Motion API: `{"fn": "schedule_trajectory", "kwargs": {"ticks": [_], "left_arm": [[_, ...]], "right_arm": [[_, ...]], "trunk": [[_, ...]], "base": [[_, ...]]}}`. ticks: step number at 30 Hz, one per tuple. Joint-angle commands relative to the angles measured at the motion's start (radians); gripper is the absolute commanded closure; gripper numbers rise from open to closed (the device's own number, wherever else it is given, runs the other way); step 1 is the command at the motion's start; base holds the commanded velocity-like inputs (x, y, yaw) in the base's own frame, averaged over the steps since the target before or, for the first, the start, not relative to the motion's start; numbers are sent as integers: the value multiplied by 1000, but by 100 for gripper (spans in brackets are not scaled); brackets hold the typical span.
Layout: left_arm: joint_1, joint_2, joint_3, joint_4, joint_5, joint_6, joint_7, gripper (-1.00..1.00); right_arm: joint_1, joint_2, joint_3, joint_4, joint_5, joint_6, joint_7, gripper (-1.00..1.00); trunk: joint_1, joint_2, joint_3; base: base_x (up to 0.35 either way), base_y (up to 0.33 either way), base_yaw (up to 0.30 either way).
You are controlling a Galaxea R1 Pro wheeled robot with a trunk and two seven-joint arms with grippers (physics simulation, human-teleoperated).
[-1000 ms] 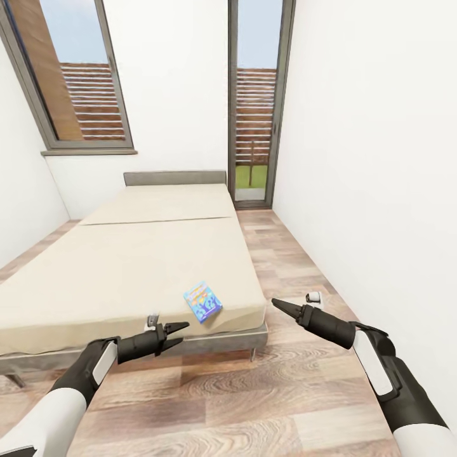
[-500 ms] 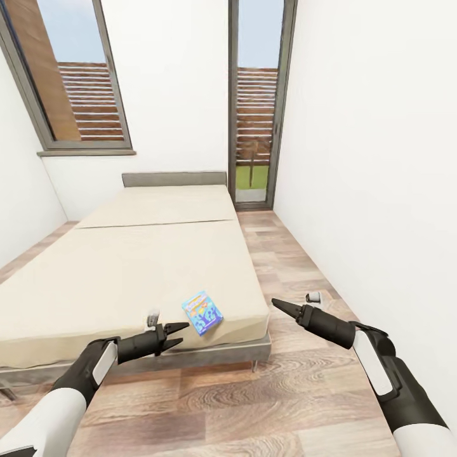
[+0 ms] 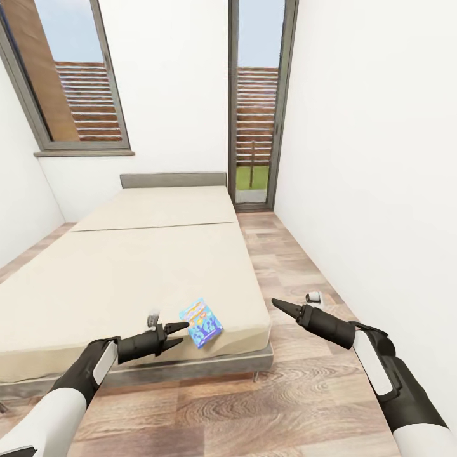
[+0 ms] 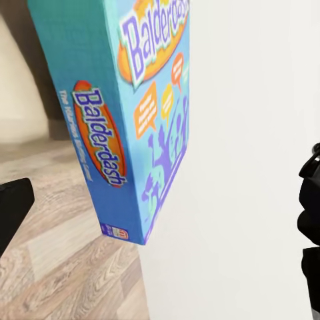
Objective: Put all the toys in the child's room - the three board games (two on the bed and one on the table), the two jigsaw puzzles on the table, and the tennis ball on the table - inside the toy box on the table in the child's room.
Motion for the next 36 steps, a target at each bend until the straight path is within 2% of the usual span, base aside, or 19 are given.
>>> {"fn": "schedule_trajectory", "kwargs": {"ticks": [1, 10, 23, 36], "left_arm": [[-1, 0, 1, 0, 2, 6, -1, -100], [0, -2, 2, 0, 3, 6, -2, -100], [0, -3, 5, 0, 3, 6, -2, -100], [0, -4, 5, 0, 2, 6, -1, -100]], "right_arm": [[-1, 0, 0, 0, -3, 5, 1, -100], [-1, 0, 0, 0, -3, 5, 1, -100], [-1, 0, 0, 0, -3, 5, 1, -100], [-1, 0, 0, 0, -3, 5, 1, -100]], "trunk": [[0, 0, -1], [0, 0, -1], [50, -91, -42], [50, -91, -42]], "base": [[29, 0, 0], [11, 0, 0], [0, 0, 0], [0, 0, 0]]}}
